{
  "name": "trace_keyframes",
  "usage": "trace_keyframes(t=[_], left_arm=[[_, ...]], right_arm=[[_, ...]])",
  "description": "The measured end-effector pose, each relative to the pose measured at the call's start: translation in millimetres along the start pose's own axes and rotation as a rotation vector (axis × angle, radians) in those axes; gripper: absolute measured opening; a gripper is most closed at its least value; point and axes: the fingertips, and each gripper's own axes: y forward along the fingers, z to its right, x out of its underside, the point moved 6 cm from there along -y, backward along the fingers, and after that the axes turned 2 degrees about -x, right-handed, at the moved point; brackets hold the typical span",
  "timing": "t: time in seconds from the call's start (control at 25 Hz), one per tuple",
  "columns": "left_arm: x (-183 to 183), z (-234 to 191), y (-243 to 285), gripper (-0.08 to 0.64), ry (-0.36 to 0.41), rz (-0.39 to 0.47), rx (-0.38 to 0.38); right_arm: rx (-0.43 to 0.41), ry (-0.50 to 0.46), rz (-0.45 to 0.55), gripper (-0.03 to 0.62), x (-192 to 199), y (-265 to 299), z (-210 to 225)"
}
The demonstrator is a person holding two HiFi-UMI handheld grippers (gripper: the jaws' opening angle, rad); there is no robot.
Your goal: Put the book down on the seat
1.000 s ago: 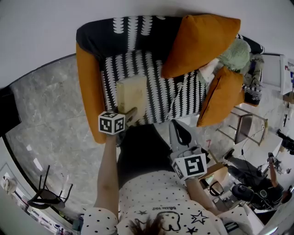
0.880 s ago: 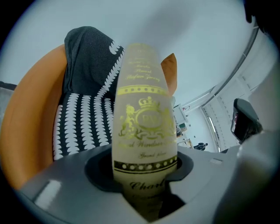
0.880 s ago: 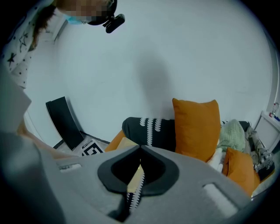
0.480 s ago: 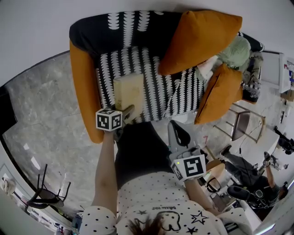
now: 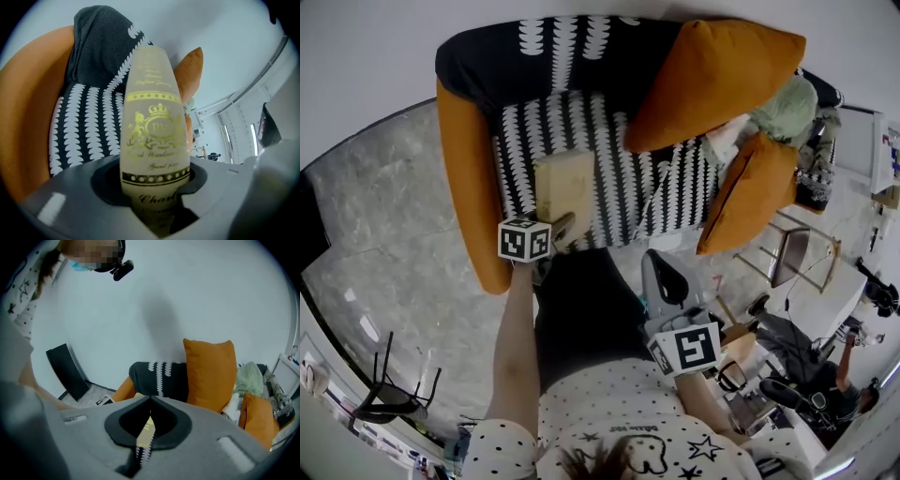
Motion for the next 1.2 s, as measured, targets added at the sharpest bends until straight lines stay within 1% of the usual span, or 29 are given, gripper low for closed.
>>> trace_keyframes(t=[0.28, 0.48, 0.64, 0.92, 1.12, 1.2], left_arm=[[4, -14, 8, 0.23, -0.017, 0.016, -0.004], [4, -25, 24, 0.23, -0.03, 0.005, 0.008], [10, -29, 29, 0.23, -0.03, -0.007, 0.021], [5, -36, 53, 0.23, -0.056, -0.021, 0.039], [16, -52, 37, 0.23, -0.063, -0.025, 0.052], [17, -50, 36, 0.23, -0.064, -0.034, 0.053]], right_arm=[[-0.009, 0.017, -0.009, -0.006, 13, 9, -3], [0.003, 0.03, -0.032, -0.006, 20, 23, 8], [0.003, 0.041, -0.04, -0.006, 28, 27, 7], [-0.003, 0.073, -0.055, -0.006, 30, 40, 19], [0.002, 0.071, -0.052, -0.006, 30, 39, -8], [0.011, 0.075, -0.053, -0.006, 27, 35, -7]])
